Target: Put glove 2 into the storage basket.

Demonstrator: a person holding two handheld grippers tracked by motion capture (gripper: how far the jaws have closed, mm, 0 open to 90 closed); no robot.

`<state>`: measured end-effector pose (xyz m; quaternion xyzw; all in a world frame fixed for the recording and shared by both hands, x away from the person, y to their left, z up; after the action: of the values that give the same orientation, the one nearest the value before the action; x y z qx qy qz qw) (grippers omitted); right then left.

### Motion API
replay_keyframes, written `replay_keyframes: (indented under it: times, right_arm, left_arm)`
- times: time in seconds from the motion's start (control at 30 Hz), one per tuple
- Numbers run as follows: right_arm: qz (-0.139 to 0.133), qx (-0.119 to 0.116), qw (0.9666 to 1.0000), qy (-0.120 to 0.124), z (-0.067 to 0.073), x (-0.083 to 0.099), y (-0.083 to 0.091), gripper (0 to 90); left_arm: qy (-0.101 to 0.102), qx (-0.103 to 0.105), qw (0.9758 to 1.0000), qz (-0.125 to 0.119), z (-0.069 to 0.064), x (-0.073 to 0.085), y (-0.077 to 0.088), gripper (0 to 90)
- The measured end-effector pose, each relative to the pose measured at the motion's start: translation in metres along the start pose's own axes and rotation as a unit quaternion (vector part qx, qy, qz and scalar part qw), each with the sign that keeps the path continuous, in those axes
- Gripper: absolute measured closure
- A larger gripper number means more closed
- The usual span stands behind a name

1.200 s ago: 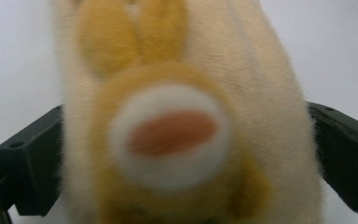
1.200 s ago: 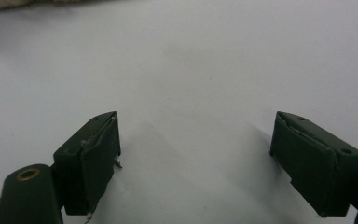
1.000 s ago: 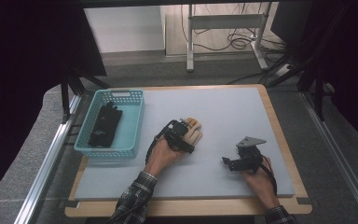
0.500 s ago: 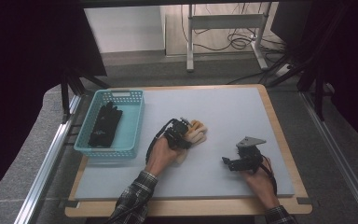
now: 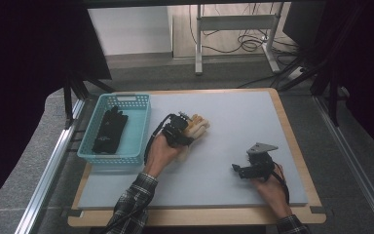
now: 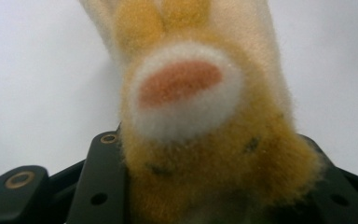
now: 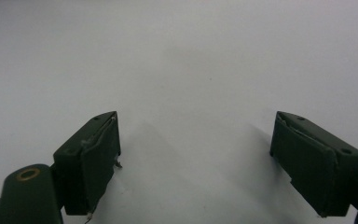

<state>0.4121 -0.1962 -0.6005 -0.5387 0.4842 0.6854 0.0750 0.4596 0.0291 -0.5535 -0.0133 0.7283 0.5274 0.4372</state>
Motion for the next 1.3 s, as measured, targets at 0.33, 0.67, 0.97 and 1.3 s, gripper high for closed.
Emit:
replay_keyframes:
  times: [0.33, 0.67, 0.97, 1.3]
  right_arm:
    - [0.000, 0.000, 1.0000, 0.000, 0.000, 0.000, 0.000, 15.5]
    - [0.000, 0.000, 1.0000, 0.000, 0.000, 0.000, 0.000, 15.6]
    - [0.000, 0.000, 1.0000, 0.000, 0.000, 0.000, 0.000, 15.5]
    - [0.000, 0.000, 1.0000, 0.000, 0.000, 0.000, 0.000, 15.5]
  left_arm:
    - [0.010, -0.031, 0.9994, -0.009, 0.031, -0.010, 0.037, 55.0]
    - [0.041, -0.074, 0.9963, -0.016, 0.073, -0.006, 0.071, 54.8]
    - [0.074, -0.107, 0.9913, -0.019, 0.110, 0.007, 0.095, 54.6]
    - [0.112, -0.152, 0.9819, -0.020, 0.152, 0.027, 0.120, 54.6]
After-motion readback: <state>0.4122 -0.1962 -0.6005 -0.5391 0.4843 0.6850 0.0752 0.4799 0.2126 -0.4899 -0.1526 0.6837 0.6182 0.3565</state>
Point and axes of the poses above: each handheld gripper's, and its own axes: y roughly backward along the jaws, x roughly out of its underside, z roughly to its left, the point moved 10 cm from there along -y, roughly forward along the jaws, and after that the axes turned 8 degrees about -z, right-handed, at the moved point
